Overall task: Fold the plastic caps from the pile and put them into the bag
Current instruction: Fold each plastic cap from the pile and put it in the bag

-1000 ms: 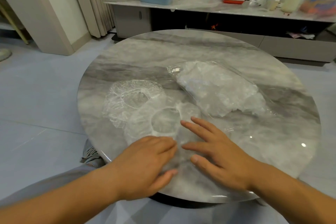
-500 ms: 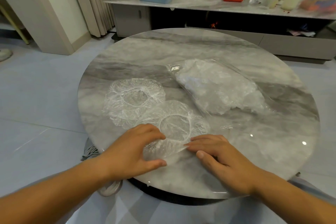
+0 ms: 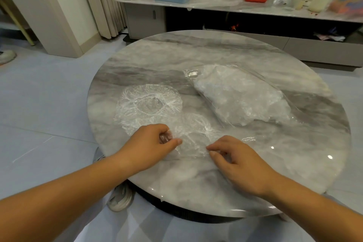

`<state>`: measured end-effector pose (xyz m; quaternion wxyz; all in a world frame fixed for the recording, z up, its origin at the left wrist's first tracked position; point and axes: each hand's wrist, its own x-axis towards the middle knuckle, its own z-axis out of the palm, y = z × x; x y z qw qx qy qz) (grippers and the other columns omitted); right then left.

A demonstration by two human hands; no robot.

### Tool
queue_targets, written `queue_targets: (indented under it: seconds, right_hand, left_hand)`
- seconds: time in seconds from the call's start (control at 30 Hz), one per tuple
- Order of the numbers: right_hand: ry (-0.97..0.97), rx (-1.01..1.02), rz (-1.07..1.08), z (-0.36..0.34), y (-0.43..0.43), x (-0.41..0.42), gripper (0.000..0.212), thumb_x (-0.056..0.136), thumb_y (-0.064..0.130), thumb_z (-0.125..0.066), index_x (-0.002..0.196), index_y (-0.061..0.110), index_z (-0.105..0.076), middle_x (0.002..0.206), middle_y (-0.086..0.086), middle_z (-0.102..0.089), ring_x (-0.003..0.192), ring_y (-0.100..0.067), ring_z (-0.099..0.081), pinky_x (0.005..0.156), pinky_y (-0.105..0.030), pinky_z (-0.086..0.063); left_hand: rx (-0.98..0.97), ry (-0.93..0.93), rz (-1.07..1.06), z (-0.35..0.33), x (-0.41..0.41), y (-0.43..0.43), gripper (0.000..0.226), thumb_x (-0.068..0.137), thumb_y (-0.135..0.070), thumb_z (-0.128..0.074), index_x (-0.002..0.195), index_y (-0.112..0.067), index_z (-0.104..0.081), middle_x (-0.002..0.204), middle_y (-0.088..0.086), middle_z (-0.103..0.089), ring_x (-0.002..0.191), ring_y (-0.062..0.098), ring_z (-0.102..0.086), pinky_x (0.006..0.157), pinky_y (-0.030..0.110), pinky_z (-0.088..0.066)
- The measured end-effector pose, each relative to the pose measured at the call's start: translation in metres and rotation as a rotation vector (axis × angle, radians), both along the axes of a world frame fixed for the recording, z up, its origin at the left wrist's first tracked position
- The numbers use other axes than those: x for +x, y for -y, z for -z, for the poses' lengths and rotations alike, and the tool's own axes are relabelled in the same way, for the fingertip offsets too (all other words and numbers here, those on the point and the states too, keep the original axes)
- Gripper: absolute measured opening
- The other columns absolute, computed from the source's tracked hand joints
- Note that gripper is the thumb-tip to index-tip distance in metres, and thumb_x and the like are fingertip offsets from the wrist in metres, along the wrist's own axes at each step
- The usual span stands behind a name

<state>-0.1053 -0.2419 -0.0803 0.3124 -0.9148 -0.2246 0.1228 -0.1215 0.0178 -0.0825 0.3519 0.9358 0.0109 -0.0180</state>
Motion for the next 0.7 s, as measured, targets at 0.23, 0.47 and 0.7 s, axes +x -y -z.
queue_targets:
  seconds: [0.23, 0.47, 0.7]
  right_hand:
    - [0.188, -0.131, 0.015, -0.016, -0.019, 0.004, 0.043, 0.097, 0.055, -0.044, 0.119, 0.031, -0.071, 0.133, 0.013, -0.049, 0.128, -0.004, -0.042, 0.097, -0.03, -0.048]
    - [-0.017, 0.08, 0.121, -0.022, -0.065, 0.041, 0.022, 0.098, 0.037, -0.055, 0.098, 0.026, -0.075, 0.113, 0.013, -0.062, 0.118, -0.01, -0.052, 0.098, -0.029, -0.042]
    - [-0.226, 0.229, 0.26, -0.02, -0.071, 0.058, 0.03, 0.098, 0.034, -0.062, 0.092, 0.007, -0.074, 0.06, 0.008, -0.056, 0.053, -0.003, -0.051, 0.057, -0.019, -0.042]
  left_hand:
    - [0.116, 0.025, -0.079, 0.006, 0.004, 0.008, 0.045, 0.079, -0.052, -0.077, 0.113, -0.032, -0.055, 0.096, -0.017, -0.053, 0.087, 0.005, -0.054, 0.073, 0.023, -0.042]
    - [0.141, 0.051, -0.128, 0.01, 0.007, 0.01, 0.065, 0.071, -0.058, -0.082, 0.125, -0.034, -0.053, 0.119, -0.012, -0.037, 0.118, 0.011, -0.034, 0.107, 0.033, -0.035]
    - [0.107, 0.022, -0.126, 0.006, 0.013, 0.011, 0.068, 0.073, -0.057, -0.079, 0.129, -0.034, -0.049, 0.123, -0.011, -0.034, 0.122, 0.012, -0.033, 0.11, 0.036, -0.034]
